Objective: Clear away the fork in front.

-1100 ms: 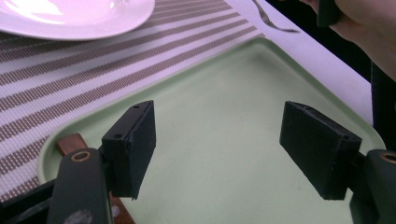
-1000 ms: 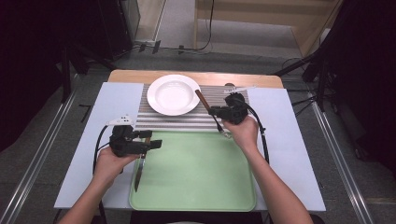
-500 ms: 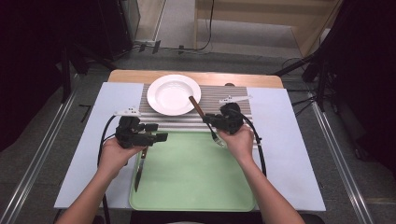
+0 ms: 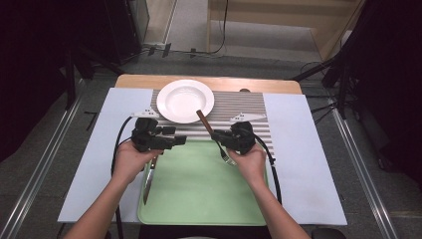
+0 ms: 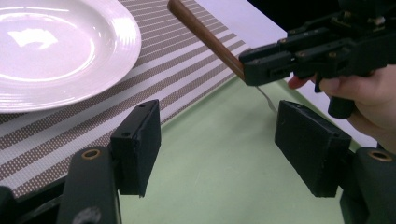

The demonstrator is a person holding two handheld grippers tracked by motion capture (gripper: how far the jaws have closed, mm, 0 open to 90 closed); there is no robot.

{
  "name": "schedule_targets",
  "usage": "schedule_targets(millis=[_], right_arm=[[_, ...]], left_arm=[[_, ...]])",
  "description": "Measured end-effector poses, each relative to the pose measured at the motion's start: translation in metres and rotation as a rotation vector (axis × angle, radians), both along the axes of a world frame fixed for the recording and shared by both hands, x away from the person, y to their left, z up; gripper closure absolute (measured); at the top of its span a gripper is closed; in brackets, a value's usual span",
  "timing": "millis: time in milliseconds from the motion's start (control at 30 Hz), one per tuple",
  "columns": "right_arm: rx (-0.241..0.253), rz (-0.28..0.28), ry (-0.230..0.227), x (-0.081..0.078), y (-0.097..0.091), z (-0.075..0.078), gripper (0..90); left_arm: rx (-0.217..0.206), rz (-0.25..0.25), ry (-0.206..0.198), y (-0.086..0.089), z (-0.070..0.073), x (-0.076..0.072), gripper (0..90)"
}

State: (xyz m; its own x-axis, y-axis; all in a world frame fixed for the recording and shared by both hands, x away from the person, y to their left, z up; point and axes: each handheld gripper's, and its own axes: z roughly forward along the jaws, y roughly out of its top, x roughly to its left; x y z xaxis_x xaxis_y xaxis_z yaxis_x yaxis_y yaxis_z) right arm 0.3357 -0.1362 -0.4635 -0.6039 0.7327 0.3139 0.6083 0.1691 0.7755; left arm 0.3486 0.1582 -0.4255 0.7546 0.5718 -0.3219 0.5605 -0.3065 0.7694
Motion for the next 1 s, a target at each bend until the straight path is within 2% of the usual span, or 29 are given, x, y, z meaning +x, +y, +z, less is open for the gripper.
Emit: schedule_targets(millis=[267, 333, 567, 800, 1000], right_arm=[[0.015, -0.012, -0.037, -0.011, 0.002, -0.005, 76.3], [0.037, -0.018, -0.044, -0.014, 0.002, -0.006, 76.3], [0.067, -0.032, -0.065, -0.022, 0.004, -0.013, 76.3], [0.075, -0.037, -0.099, -0.028, 0.01, -0.018, 76.3], [0.114, -0.049, -0.117, -0.032, 0.014, -0.02, 76.3]], left_arm=[[-0.01, 0.004, -0.009, -0.008, 0.002, 0.004, 31.3], [-0.01, 0.004, -0.009, -0.01, 0.002, 0.004, 31.3], [-0.015, 0.016, -0.009, -0.018, 0.003, 0.007, 31.3], [-0.002, 0.034, -0.015, -0.025, 0.002, 0.01, 31.3], [-0.005, 0.047, -0.016, -0.032, 0.003, 0.014, 31.4]])
